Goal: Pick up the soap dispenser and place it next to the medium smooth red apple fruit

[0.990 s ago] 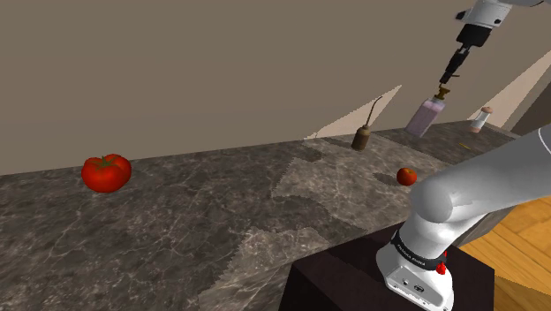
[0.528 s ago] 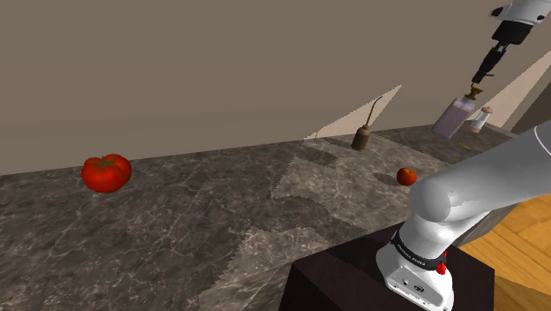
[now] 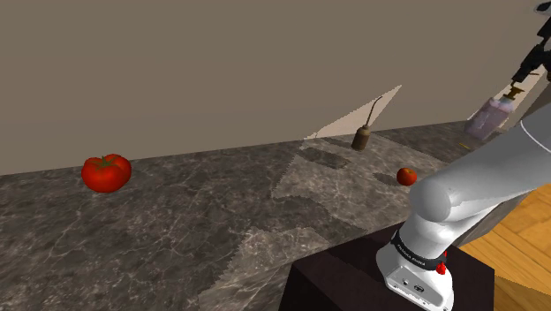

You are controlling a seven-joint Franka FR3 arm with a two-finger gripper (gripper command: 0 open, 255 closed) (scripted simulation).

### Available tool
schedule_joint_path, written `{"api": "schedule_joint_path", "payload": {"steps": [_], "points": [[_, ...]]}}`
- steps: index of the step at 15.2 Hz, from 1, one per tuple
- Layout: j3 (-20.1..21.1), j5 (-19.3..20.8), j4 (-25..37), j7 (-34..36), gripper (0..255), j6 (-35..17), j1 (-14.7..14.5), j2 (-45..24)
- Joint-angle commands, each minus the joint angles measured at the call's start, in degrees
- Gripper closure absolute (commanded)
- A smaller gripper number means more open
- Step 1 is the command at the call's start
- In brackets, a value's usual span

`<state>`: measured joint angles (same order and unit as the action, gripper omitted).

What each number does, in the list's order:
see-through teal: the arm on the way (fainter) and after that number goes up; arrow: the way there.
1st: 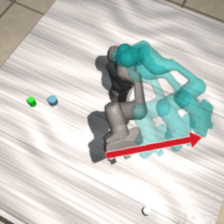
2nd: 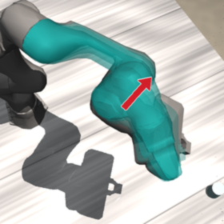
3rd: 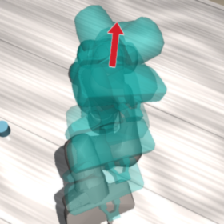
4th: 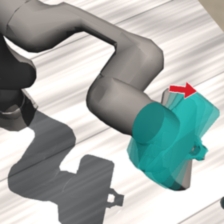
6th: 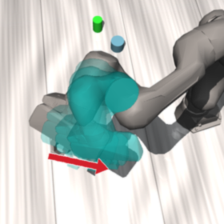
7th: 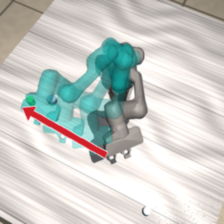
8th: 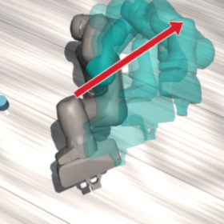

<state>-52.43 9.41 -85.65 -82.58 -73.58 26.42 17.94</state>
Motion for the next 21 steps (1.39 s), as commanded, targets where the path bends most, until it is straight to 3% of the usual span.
{"api": "schedule_joint_path", "payload": {"steps": [1, 10, 21], "points": [[-7.46, -2.46, 5.21, -6.74, 255, 1.46, -0.97, -4.61], [-2.7, 1.77, -6.38, -3.32, 255, -5.76, 1.41, 1.65], [-1.08, 4.51, -17.89, -1.39, 255, -13.99, 3.49, 5.82]]}}
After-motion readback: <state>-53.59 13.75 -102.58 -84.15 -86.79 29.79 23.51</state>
